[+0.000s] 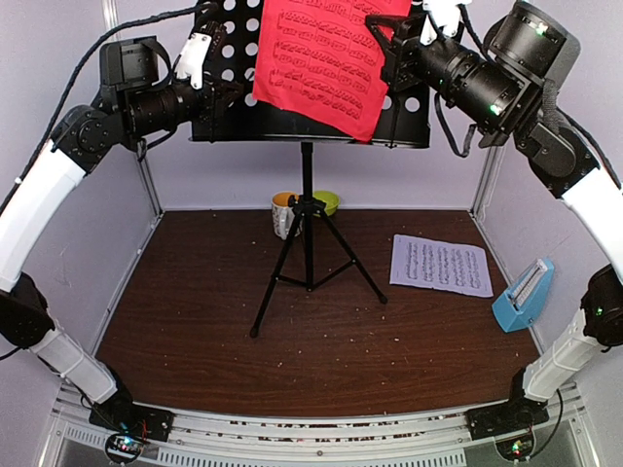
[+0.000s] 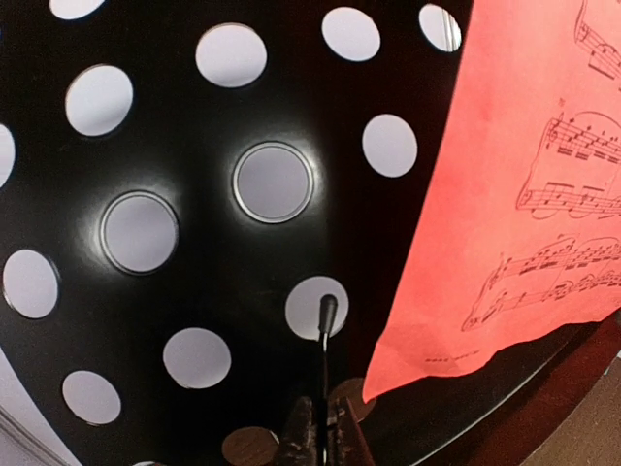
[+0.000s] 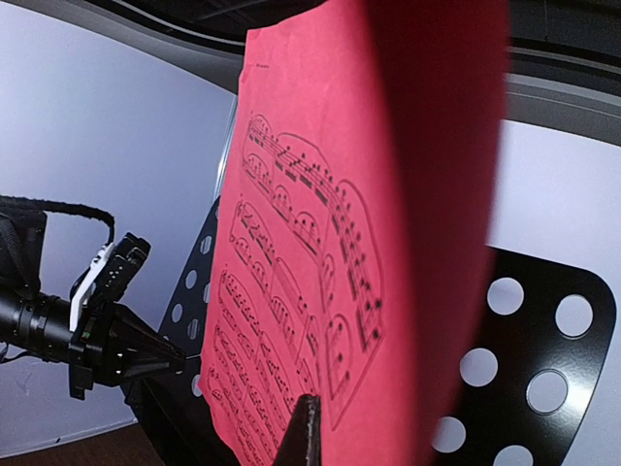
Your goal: Set up the instrument practice props
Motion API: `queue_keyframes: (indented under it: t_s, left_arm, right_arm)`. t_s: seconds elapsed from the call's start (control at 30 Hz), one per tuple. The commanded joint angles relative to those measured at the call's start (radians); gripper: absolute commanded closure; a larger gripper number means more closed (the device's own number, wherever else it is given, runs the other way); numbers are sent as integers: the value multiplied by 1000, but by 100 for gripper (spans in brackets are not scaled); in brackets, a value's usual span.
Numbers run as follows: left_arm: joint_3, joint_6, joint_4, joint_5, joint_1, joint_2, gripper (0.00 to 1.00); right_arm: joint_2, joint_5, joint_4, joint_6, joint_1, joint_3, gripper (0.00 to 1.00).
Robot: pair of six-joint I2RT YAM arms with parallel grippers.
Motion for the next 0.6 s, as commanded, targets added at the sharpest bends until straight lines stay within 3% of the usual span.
queue_keyframes:
  t_s: [0.0, 0.2, 0.57]
  left_arm:
    - [-130, -2, 198, 0, 9, -114, 100]
    - [-224, 21, 343, 13, 9, -163, 100]
    - [-373, 116, 539, 216, 9, -201, 100]
  right_arm:
    - [1, 30, 51, -9, -9, 14, 100]
    - [22, 37, 65, -42, -11, 27, 100]
    - [102, -29, 54, -89, -25, 116, 100]
